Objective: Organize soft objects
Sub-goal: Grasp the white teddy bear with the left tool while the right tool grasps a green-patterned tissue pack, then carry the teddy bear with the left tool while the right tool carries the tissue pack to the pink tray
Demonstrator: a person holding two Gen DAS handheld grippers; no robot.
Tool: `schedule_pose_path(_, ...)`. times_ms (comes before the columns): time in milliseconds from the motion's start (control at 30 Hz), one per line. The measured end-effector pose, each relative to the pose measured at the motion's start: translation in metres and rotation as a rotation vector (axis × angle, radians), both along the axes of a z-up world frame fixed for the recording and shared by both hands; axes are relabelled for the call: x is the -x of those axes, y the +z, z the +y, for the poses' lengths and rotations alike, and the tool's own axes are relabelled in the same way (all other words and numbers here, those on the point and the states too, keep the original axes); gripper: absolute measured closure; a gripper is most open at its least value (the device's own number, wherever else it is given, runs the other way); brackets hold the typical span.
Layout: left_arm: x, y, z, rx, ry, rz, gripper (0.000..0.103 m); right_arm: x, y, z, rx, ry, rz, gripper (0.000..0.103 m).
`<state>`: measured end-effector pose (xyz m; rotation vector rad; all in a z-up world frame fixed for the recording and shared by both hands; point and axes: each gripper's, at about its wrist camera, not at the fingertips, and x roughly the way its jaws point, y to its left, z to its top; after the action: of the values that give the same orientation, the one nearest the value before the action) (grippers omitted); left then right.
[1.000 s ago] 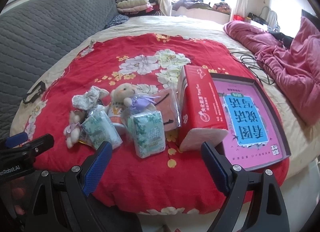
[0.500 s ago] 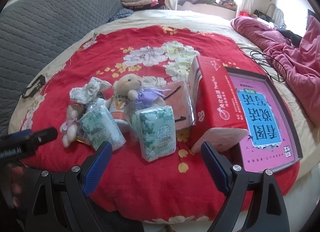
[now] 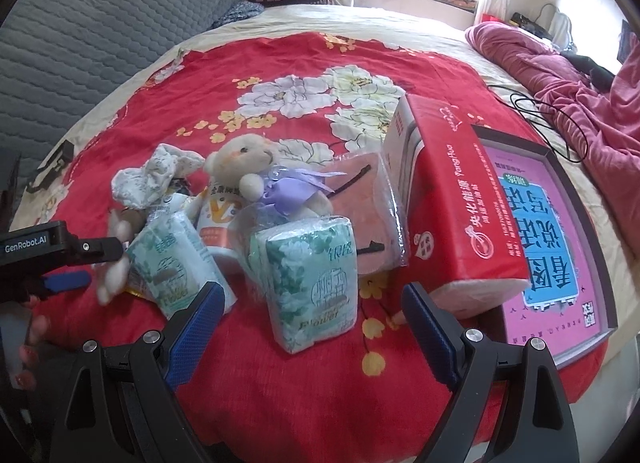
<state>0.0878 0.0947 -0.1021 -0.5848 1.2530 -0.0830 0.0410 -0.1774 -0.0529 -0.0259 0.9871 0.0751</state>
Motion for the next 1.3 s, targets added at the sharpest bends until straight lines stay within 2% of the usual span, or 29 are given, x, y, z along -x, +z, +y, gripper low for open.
schedule_pose_path(267,-0.012,-0.004,-0.005,0.019,-0.014,-0.005,0.014,-0.017,-0.006,0.001,-0.004,0.000,-0.010,0.013)
schedule_pose_path(433,-0.015,-0.004,-0.004,0.051,-0.011,-0.008,0.029,-0.026,-0.009,0.000,-0.016,0.018,-0.021,0.015)
schedule_pose_path(500,-0.017,-0.005,-0.004,0.070,-0.007,-0.006,0.035,-0.028,-0.010,-0.001,-0.029,0.028,-0.020,0.033)
schedule_pose_path(567,-0.018,-0.007,-0.004,0.083,0.003,0.000,0.037,-0.030,-0.012,-0.001,-0.044,0.046,-0.011,0.044)
schedule_pose_path(600,-0.018,-0.007,-0.004,0.090,0.005,-0.001,0.042,-0.030,-0.012,0.000,-0.044,0.052,-0.013,0.048)
schedule_pose_path(700,-0.019,-0.006,-0.005,0.127,-0.005,-0.009,0.062,-0.028,-0.010,-0.001,-0.051,0.060,-0.023,0.051)
schedule_pose_path(900,-0.017,-0.003,-0.004,0.156,0.001,-0.023,0.064,-0.022,-0.002,-0.011,-0.084,0.052,-0.030,0.054)
schedule_pose_path(1300,0.002,0.038,-0.006,0.088,-0.032,-0.112,0.064,-0.017,0.028,-0.021,-0.083,0.045,-0.085,0.054)
